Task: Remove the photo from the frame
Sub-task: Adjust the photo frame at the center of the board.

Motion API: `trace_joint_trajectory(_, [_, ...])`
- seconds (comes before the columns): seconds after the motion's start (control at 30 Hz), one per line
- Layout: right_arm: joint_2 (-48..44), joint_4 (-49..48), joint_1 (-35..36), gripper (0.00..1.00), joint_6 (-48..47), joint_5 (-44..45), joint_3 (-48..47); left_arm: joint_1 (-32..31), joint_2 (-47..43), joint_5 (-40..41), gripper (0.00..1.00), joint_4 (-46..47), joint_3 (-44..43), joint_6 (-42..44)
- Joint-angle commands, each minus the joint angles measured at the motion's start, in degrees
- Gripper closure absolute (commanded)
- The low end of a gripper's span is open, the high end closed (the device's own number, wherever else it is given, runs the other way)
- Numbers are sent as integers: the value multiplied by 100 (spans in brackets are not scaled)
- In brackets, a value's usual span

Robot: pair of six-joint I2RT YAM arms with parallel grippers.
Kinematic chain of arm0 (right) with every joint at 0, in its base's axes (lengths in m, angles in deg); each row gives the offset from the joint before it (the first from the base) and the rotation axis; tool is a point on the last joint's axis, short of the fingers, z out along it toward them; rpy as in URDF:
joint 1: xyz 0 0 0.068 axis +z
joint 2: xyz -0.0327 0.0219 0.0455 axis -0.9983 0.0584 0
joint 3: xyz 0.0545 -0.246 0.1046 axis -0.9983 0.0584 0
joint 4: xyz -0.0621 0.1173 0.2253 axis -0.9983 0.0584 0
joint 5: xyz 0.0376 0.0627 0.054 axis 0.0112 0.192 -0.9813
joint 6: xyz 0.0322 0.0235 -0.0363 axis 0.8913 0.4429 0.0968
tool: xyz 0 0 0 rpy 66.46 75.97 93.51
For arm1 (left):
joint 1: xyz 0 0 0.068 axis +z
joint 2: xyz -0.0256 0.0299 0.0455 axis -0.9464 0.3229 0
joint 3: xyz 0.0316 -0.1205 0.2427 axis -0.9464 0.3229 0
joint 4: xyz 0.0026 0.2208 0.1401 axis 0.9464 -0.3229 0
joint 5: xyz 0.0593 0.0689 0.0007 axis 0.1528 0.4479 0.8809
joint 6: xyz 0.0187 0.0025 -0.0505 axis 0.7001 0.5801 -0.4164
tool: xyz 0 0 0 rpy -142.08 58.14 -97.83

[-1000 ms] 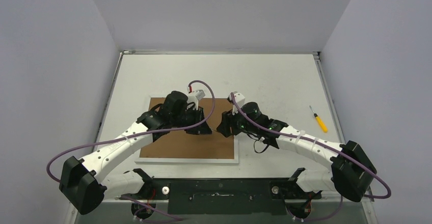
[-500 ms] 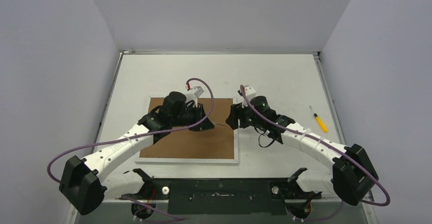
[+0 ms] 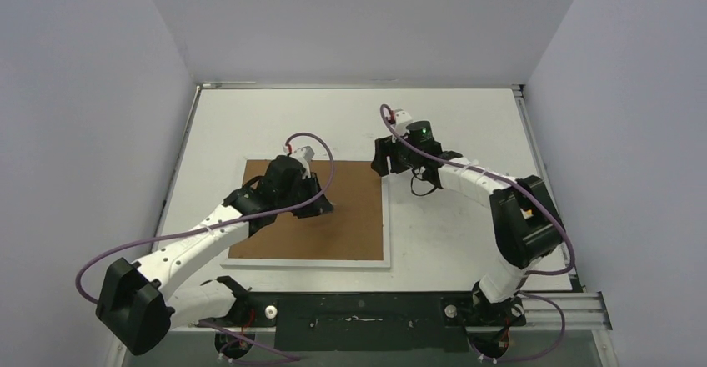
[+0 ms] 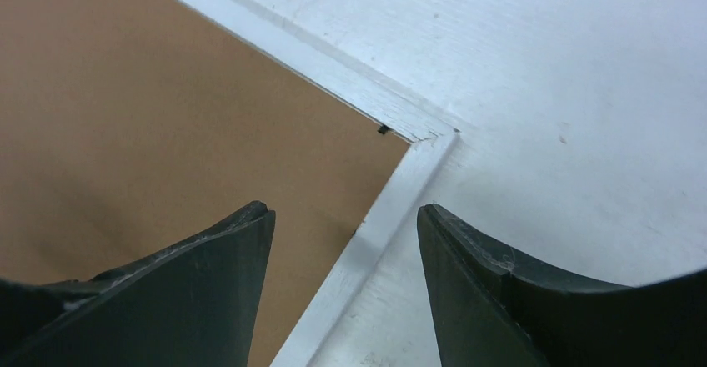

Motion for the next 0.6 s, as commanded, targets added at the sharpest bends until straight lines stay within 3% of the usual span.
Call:
trace_joint_trajectory(0.0, [558,-576,207,35,-1547,-916,-900,262,-630,199,100,-394,47,-130])
trace_joint_trajectory(0.23, [2505,1334,257,33,-2808,-1158,-3099,550,-1099,183,100,-1173,-35,31])
trace_joint_trajectory(0.4, [3075,1737,338,32,-3380,-1104,-3638,732,-1333,-5,100,-1257,45,-22])
trace_joint_trajectory(0.57, [3307,2038,339,43,-3476,-1237,-3892,881,-1379,-93,100,-1397,-47,25])
